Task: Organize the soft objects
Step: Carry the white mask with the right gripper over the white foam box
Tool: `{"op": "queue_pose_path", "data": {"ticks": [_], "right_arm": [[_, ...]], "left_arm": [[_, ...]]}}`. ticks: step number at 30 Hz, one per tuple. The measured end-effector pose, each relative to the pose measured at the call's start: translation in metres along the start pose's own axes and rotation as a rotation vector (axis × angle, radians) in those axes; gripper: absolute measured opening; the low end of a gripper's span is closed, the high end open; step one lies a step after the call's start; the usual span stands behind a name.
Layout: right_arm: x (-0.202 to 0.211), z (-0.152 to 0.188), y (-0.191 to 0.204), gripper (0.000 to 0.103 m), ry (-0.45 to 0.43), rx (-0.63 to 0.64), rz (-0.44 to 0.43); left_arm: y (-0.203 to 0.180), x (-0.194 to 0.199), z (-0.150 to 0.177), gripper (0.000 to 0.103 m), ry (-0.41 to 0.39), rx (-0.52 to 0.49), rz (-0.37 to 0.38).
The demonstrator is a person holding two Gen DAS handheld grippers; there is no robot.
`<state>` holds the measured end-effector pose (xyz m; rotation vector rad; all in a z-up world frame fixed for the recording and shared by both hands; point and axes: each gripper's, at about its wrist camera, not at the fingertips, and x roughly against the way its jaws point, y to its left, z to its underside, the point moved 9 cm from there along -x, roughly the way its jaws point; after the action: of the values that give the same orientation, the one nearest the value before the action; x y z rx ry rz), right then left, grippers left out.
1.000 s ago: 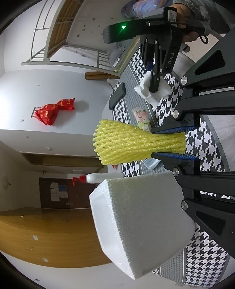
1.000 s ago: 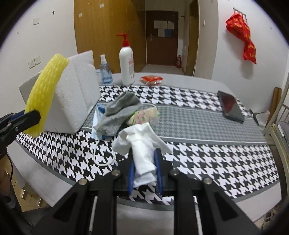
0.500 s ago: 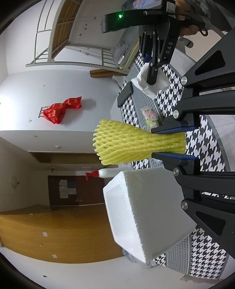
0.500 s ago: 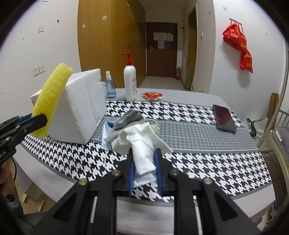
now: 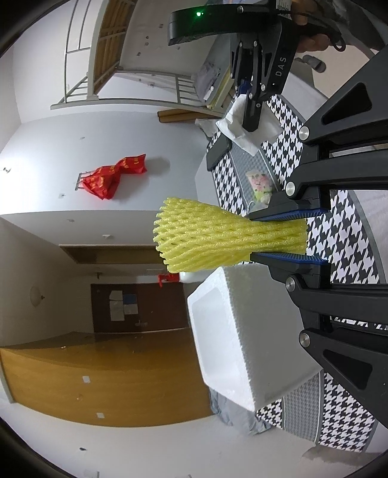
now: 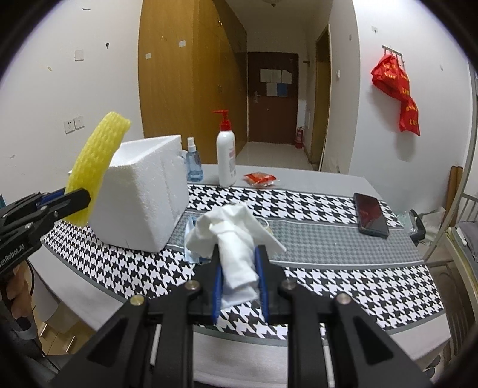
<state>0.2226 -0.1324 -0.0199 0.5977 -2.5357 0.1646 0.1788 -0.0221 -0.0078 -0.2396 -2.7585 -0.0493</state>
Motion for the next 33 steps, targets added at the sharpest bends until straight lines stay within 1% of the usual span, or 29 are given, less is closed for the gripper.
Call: {"op": "queue_pose_path", "data": {"ticks": [7,16,28,33], "right_arm": [[0.006,-0.011,0.012,0.024,-0.037,0.017,-0.031],[0.009,-0.029,0.038,0.024,-0.086,0.060,-0.099],[0.006,-0.046,0.070,0.024,-0.113,0.117,-0.185],[0.004,-0.053,0.080,0.024,-0.122,0.135,-0.209]], "left_arm": [[0.013,0.013,-0.001,0.020,-0.026,0.004,-0.041],[0.040,0.031,-0.006,0.020,-0.059,0.025,-0.129],[0.067,0.049,-0.008,0.020,-0.076,0.050,-0.227],[0.078,0.055,-0.008,0.020,-0.079,0.062,-0.252]]}}
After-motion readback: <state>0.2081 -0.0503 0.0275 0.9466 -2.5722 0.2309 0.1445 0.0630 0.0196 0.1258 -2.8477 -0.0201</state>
